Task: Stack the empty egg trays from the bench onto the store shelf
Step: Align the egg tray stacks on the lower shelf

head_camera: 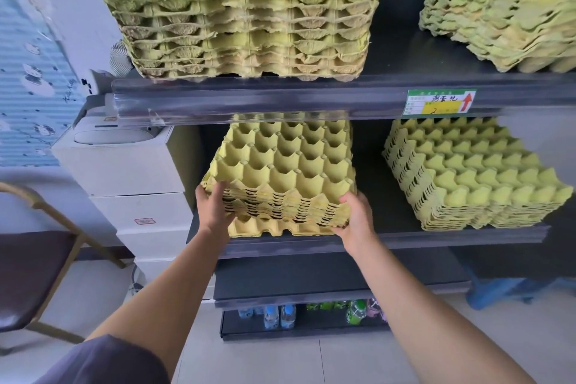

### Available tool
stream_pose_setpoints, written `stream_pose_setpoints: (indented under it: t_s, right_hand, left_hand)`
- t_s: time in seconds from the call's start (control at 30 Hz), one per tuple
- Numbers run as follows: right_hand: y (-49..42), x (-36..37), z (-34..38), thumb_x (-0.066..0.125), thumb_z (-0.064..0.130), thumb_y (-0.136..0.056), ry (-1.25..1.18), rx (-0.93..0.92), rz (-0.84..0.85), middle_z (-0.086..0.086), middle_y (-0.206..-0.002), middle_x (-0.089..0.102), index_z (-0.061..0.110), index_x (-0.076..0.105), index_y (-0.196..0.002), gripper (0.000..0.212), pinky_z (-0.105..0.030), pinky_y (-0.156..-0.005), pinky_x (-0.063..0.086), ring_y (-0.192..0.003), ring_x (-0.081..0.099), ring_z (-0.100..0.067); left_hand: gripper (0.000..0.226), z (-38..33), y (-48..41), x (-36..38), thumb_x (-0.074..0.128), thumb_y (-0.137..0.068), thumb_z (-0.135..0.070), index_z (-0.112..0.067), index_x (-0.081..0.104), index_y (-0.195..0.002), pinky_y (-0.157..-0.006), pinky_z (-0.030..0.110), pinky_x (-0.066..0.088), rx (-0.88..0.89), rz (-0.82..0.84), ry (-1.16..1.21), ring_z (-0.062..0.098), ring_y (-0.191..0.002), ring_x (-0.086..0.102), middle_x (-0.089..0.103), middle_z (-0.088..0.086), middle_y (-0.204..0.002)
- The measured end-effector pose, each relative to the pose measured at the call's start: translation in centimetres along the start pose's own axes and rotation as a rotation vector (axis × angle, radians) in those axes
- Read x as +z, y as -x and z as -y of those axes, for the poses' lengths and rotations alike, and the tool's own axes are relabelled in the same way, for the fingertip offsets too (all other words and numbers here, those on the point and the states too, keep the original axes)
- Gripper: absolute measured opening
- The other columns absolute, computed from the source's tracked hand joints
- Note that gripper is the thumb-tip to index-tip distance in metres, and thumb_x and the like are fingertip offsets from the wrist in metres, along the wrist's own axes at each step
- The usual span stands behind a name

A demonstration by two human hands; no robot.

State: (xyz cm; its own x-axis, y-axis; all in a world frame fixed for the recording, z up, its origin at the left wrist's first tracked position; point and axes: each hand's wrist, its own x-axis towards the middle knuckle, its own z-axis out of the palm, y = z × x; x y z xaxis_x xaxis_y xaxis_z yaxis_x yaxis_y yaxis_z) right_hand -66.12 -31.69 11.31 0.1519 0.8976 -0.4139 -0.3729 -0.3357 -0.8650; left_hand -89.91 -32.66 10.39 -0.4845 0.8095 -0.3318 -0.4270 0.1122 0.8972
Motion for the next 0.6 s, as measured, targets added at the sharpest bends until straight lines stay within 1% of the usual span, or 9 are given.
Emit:
stream_pose_setpoints:
  t_s: [0.03,0.1,0.17,0.23,0.37,0.43,0.5,0.57,0.6]
  right_hand:
    - [0.5,0.2,-0.4,0.056,0.02,-0.072,-0.028,-0.015,-0.004,-0.001,-0.104,0.061,0.035,0.059,-0.094,0.027,-0.047,-0.082,0.045,-0.101,0.056,-0.024]
    - [1.5,0.7,-1.5,0.057,0.025,-0.067,-0.06,-0.038,-0.014,0.001,-0.103,0.064,0.036,0.056,-0.101,0.036,-0.039,-0.075,0.046,-0.096,0.06,-0.02]
    - [2.1,1.1,-2.3,0.057,0.029,-0.067,-0.046,-0.063,-0.015,-0.001,-0.109,0.065,0.031,0.051,-0.115,0.049,-0.039,-0.079,0.048,-0.1,0.062,-0.021]
    - [2.2,1.3,-2.4,0.058,0.033,-0.07,-0.014,-0.053,-0.028,-0.004,-0.115,0.062,0.028,0.044,-0.122,0.054,-0.042,-0.087,0.047,-0.105,0.06,-0.023]
    - [1.8,0.5,-1.7,0.06,0.04,-0.081,0.12,0.059,-0.014,0.0,-0.116,0.057,0.034,0.039,-0.123,0.048,-0.052,-0.095,0.04,-0.108,0.054,-0.024]
    - [1.7,-0.2,-1.4,0.062,0.05,-0.081,0.132,0.089,0.03,0.004,-0.117,0.056,0.037,0.038,-0.124,0.05,-0.046,-0.088,0.038,-0.108,0.053,-0.021]
    - [1.3,-0.8,-0.7,0.057,0.06,-0.082,0.116,0.089,0.064,0.006,-0.111,0.058,0.037,0.042,-0.12,0.047,-0.039,-0.08,0.036,-0.1,0.055,-0.016]
    - [0.3,-1.3,0.5,0.051,0.065,-0.083,0.117,0.087,0.057,0.006,-0.106,0.057,0.036,0.044,-0.115,0.043,-0.039,-0.079,0.038,-0.094,0.055,-0.016]
    - [-0.5,-1.6,1.3,0.05,0.064,-0.084,0.126,0.084,0.052,0.004,-0.109,0.057,0.034,0.045,-0.116,0.044,-0.04,-0.08,0.041,-0.094,0.054,-0.018]
  left_hand:
    - [0.035,0.0,0.0,0.1,0.057,-0.085,-0.034,-0.024,0.044,-0.116,-0.076,0.038,0.046,0.01,0.002,0.013,0.031,-0.115,0.052,0.054,-0.004,-0.11]
    - [0.048,0.0,-0.1,0.4,0.055,-0.088,-0.042,-0.024,0.039,-0.129,-0.083,0.041,0.045,0.013,0.002,0.013,0.027,-0.117,0.049,0.05,-0.003,-0.125]
    - [0.06,0.3,-0.1,0.7,0.05,-0.09,-0.049,-0.024,0.029,-0.141,-0.086,0.043,0.047,-0.009,-0.022,-0.009,0.025,-0.12,0.046,0.038,0.0,-0.141]
    - [0.068,0.7,0.1,0.9,0.045,-0.091,-0.053,-0.024,0.019,-0.146,-0.092,0.048,0.047,-0.027,-0.058,-0.047,0.026,-0.124,0.042,0.029,0.0,-0.149]
    - [0.074,2.2,1.7,2.0,0.047,-0.088,-0.056,-0.031,0.011,-0.147,-0.107,0.052,0.032,-0.05,-0.079,-0.08,0.024,-0.136,0.03,0.024,-0.005,-0.152]
    - [0.079,3.2,3.0,3.2,0.052,-0.087,-0.055,-0.032,0.009,-0.148,-0.109,0.055,0.027,-0.08,-0.061,-0.067,0.025,-0.139,0.025,0.019,-0.004,-0.155]
    - [0.088,4.1,4.7,4.8,0.059,-0.084,-0.053,-0.033,0.002,-0.149,-0.109,0.058,0.025,-0.13,-0.029,-0.054,0.027,-0.141,0.019,0.011,-0.003,-0.157]
    - [0.096,4.7,6.2,6.4,0.063,-0.081,-0.051,-0.035,-0.004,-0.148,-0.108,0.06,0.025,-0.182,-0.007,-0.025,0.028,-0.142,0.017,0.008,-0.003,-0.157]
    - [0.099,4.9,6.8,7.2,0.065,-0.08,-0.05,-0.035,-0.004,-0.148,-0.109,0.06,0.024,-0.197,-0.005,0.001,0.028,-0.142,0.016,0.007,-0.003,-0.158]
